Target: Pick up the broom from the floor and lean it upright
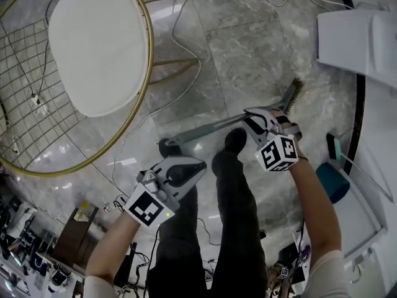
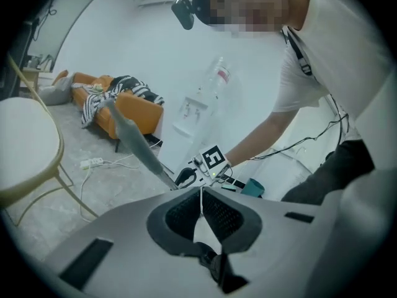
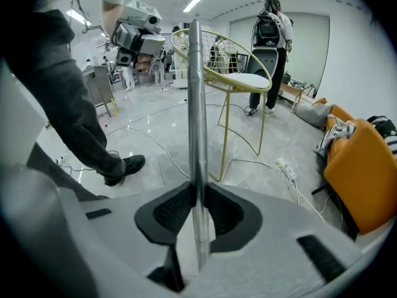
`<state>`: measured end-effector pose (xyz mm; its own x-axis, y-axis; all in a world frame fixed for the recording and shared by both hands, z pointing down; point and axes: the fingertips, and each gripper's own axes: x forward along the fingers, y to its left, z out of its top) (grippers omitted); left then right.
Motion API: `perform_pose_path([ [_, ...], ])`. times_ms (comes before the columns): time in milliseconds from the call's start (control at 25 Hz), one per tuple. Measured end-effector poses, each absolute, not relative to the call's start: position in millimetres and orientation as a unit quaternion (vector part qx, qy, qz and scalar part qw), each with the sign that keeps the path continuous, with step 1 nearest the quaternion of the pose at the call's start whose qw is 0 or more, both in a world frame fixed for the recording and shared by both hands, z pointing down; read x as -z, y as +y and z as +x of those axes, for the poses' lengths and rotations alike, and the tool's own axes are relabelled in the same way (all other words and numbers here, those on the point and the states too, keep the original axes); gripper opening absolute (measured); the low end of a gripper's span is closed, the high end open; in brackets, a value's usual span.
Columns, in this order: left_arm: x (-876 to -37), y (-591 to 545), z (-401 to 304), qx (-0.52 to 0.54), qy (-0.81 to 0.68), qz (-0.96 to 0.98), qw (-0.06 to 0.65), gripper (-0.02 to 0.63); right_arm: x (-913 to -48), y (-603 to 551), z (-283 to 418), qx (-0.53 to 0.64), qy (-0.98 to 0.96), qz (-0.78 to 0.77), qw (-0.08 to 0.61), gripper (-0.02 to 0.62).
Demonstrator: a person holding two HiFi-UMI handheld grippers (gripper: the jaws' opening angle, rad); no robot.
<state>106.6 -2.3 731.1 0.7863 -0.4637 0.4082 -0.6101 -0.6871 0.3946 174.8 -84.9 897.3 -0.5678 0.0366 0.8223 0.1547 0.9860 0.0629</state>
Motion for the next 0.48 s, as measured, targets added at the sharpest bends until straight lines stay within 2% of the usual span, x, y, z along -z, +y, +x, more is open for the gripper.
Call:
perform_pose_path([
  [480,-634.5,41.6,71.1,-0.133,-0.347,0.888,0.272,0.011,-819.1,-65.0,111.8,0.041,-0.883,-0.007,0.467,0.08],
])
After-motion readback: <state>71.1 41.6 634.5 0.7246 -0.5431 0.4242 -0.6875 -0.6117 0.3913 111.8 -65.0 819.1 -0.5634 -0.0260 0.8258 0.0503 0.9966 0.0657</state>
